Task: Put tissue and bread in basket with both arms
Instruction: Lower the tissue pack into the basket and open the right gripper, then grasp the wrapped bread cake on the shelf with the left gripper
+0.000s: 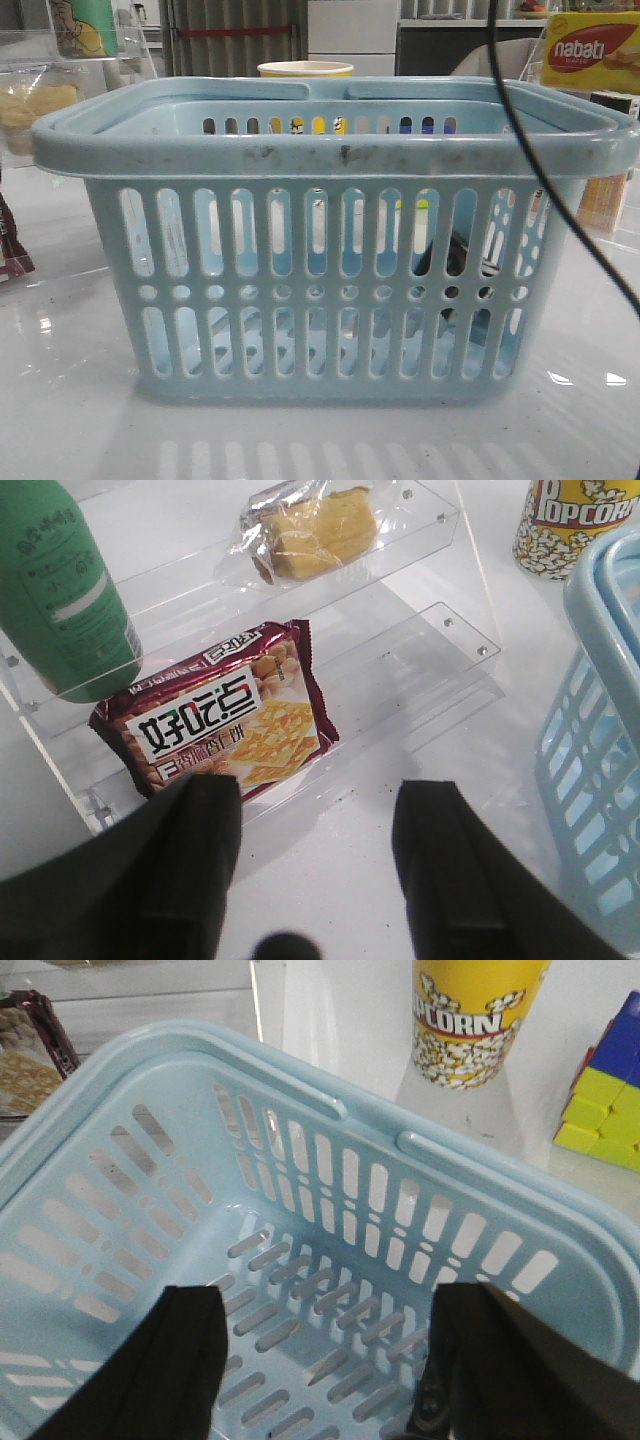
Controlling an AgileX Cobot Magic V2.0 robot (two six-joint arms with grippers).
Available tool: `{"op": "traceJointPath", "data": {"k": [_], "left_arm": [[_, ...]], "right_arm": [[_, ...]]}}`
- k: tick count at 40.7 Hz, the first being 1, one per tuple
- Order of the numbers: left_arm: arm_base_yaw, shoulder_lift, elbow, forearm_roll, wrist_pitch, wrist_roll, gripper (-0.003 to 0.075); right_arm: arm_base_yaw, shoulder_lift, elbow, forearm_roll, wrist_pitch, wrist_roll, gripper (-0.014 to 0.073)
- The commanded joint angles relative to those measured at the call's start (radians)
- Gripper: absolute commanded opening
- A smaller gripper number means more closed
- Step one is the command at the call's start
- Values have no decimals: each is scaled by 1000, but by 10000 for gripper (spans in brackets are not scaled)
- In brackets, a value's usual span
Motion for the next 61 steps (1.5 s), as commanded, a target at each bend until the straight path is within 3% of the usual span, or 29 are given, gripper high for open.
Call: {"op": "traceJointPath", "data": {"k": [1,15,24,39,50,55,61], "left_arm": [[-7,-2,-23,-7,-93,-8,401],[-7,6,-22,-7,-112,-8,418],[-7,103,-105,-7,-115,-8,634],[-7,459,-447,-20,-97,-8,636],[-7,728,-686,12,8,-8,636],[-7,812,-756,51,70,-8,636],[-7,878,-790,66,54,-8,636]], "right_arm": [[-1,-124,7,-3,-26,-62,468],[-1,-433,232,-17,53,-114,436],[-1,-525,286,-17,61,-113,436],[-1,-523,286,-17,61,-113,436],[-1,-523,286,-17,61,-113,436],[-1,-523,286,-17,61,-113,436],[-1,-523,286,-17,61,-113,436]]}}
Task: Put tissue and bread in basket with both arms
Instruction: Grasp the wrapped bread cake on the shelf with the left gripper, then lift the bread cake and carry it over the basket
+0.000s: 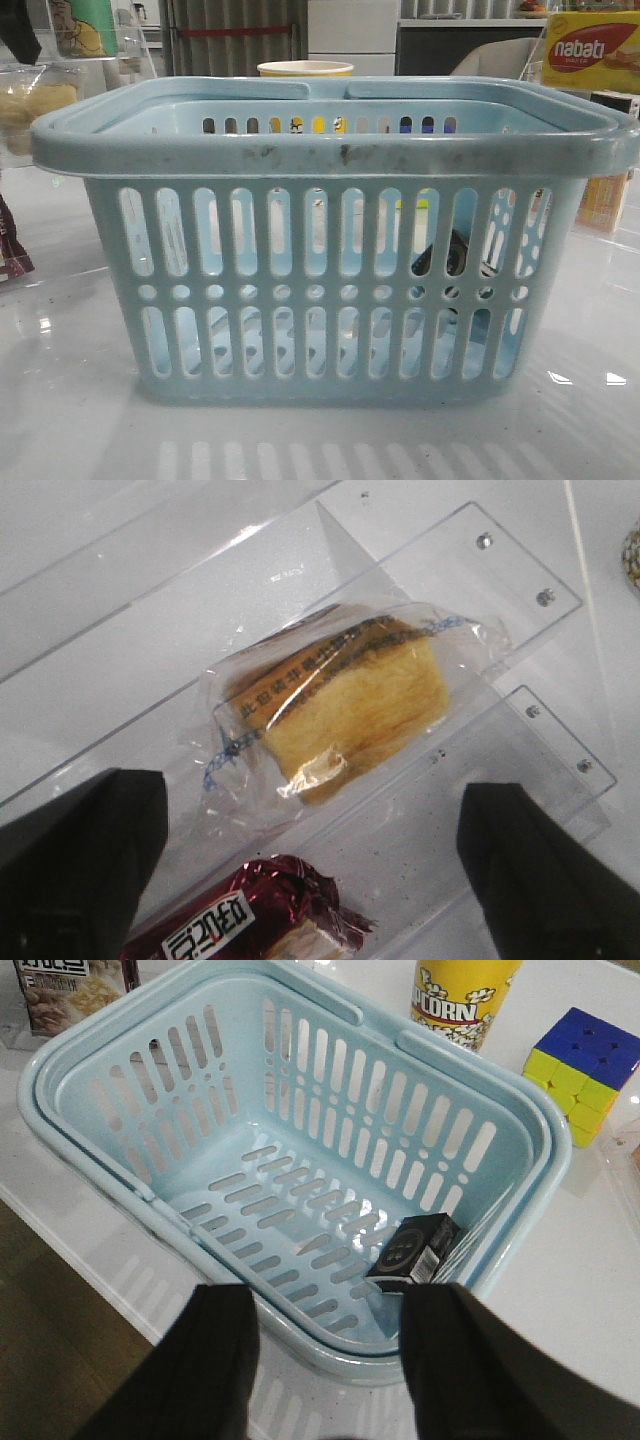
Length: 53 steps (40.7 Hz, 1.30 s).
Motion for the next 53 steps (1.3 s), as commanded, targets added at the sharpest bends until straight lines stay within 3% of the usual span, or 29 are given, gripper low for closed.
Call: {"op": "traceJointPath", "data": {"k": [1,13,22,42,45,53], "left_arm": [[-5,-5,-51,15,-62,-8,636],[43,45,-62,28,-111,-26,636],[55,45,-62,-44,-191,-26,636],[55,103,-62,-98,-162,-26,631],[55,103,-62,-98,-162,-26,590],[55,92,-62,-98,-146,-26,365]], "right_arm": [[-1,-4,-25,-6,-64,-12,436],[-1,-4,-25,-6,-64,-12,436],[-1,-4,-25,-6,-64,-12,436],[-1,-4,-25,-6,-64,-12,436],[-1,-4,-25,-6,-64,-12,436],[-1,-4,-25,-6,-64,-12,436]]}}
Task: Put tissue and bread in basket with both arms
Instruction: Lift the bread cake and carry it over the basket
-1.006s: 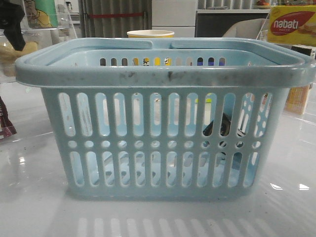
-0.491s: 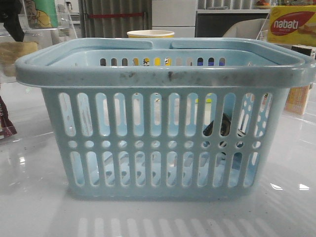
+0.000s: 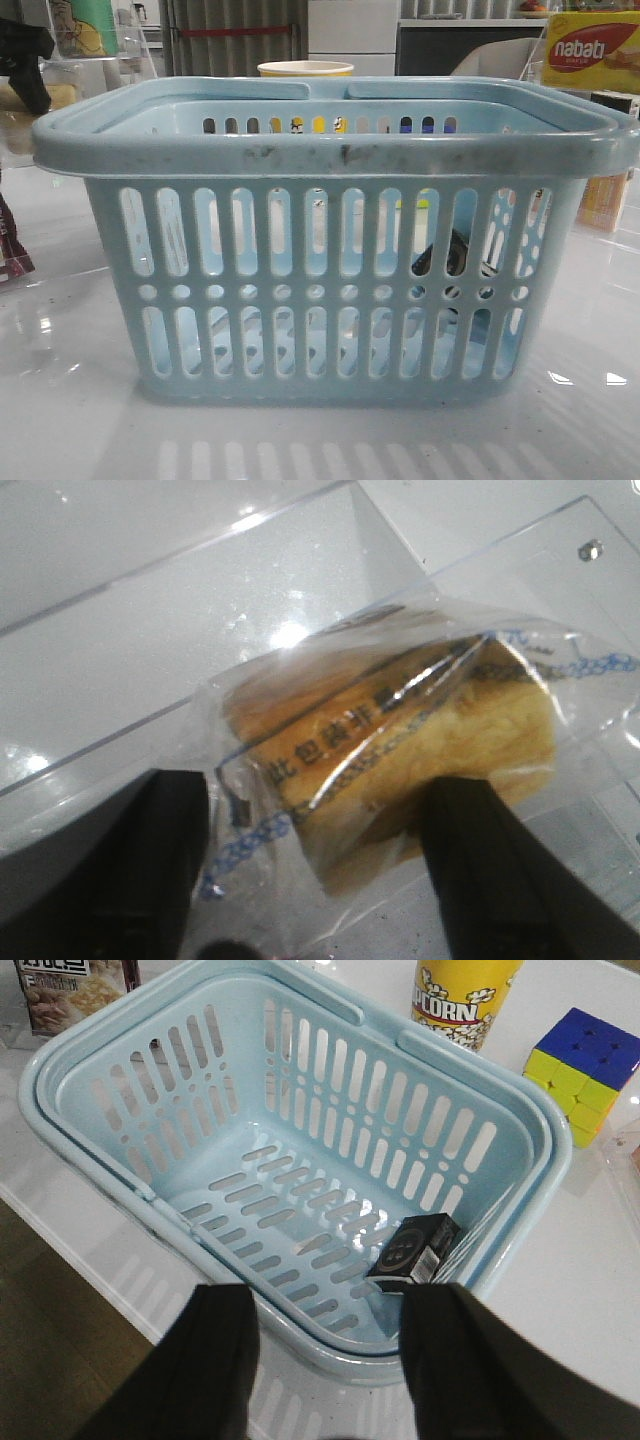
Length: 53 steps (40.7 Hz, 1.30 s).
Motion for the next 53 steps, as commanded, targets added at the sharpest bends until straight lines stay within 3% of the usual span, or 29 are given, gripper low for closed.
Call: {"op": "traceJointPath", "data": {"k": [1,9,17,29,39,53], "left_arm": [[0,-69,-34,-7,-46,-10,344],[0,-144,-34,-27,-16,-10,195],[-2,-237,-34,-64,42,-10,97],[-42,-378,-34,-173,88,38,93],[-250,-450,-18,-217,137,140,93],[-611,-463,191,-205,-22,187,93]], "right_arm": [[-1,-4,-25,-6,-64,-12,436],[-1,-4,-25,-6,-64,-12,436],[-1,-4,-25,-6,-64,-12,436],[-1,-4,-25,-6,-64,-12,436],[-1,-4,-25,-6,-64,-12,436],[-1,-4,-25,-6,-64,-12,436]]}}
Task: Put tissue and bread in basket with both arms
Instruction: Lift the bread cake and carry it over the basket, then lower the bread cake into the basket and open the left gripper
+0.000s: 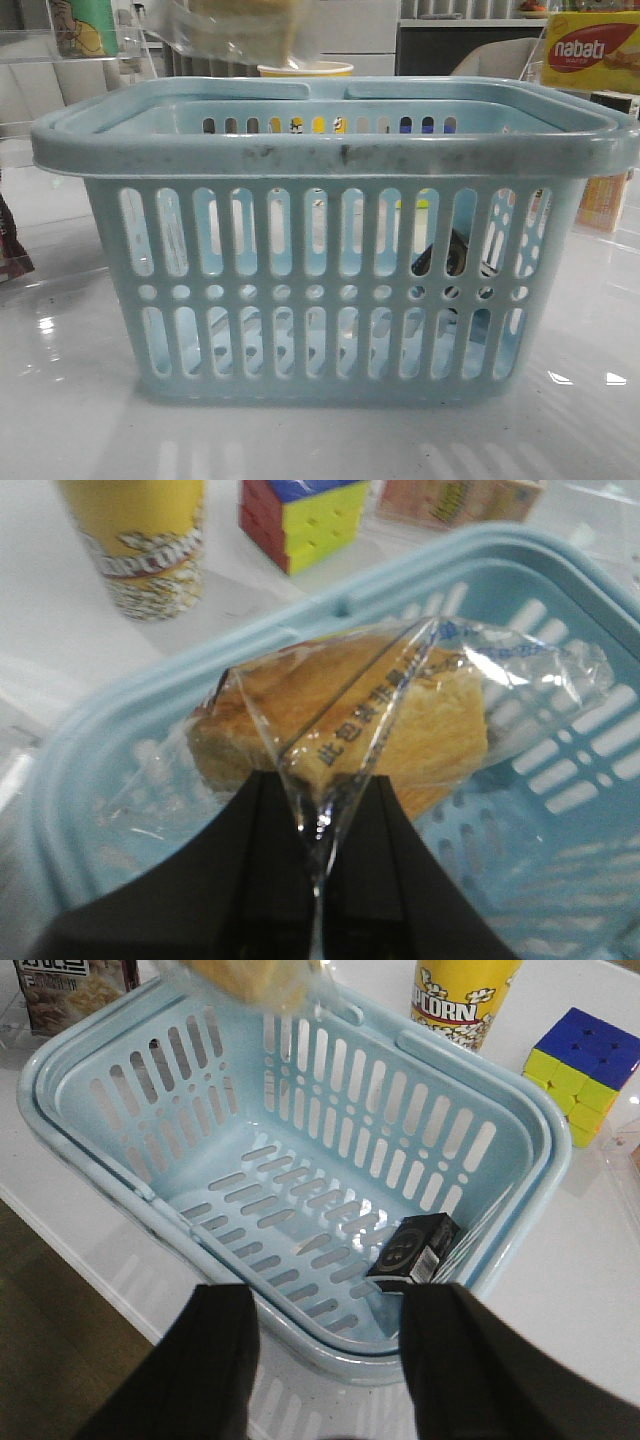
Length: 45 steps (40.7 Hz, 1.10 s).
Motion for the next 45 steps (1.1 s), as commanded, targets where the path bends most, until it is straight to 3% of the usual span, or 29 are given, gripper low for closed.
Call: {"op": "traceJointPath", "data": {"k": [1,6,13,16,31,45], "left_arm": [[-76,-35,28,-11,-145,10,94],[-93,-10,51,-11,-164,10,154],[-91,12,51,-3,-181,10,386],[-91,11,51,-3,-189,10,440],[-91,-157,59,2,-119,10,446],[-91,-450,268,4,-92,10,446]], "right_arm": [[-1,-4,-25,-6,-64,-12,436],[-1,-4,-25,-6,-64,-12,436],[-1,-4,-25,-6,-64,-12,436],[-1,-4,-25,-6,-64,-12,436],[-1,-4,-25,-6,-64,-12,436],[-1,-4,-25,-6,-97,-12,436]]}}
